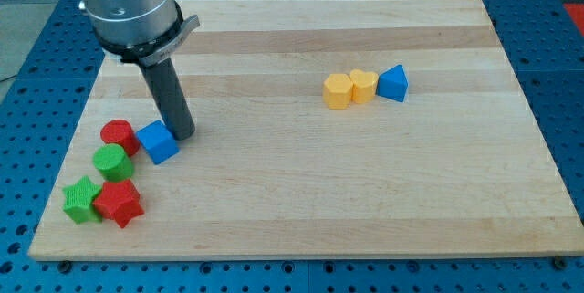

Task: Move the blue cube above the red star

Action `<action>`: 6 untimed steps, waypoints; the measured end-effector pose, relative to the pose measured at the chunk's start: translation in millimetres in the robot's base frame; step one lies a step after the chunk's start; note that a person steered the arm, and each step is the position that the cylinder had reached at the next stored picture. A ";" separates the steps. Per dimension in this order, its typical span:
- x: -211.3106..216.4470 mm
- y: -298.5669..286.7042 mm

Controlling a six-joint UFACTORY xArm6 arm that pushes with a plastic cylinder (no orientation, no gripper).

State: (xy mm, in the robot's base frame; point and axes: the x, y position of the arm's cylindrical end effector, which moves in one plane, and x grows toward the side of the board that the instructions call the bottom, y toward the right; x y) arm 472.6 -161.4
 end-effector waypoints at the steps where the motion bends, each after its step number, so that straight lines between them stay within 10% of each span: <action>1: 18.2 -2.7; 3: -31.8 -20.6; 6: 24.9 -33.8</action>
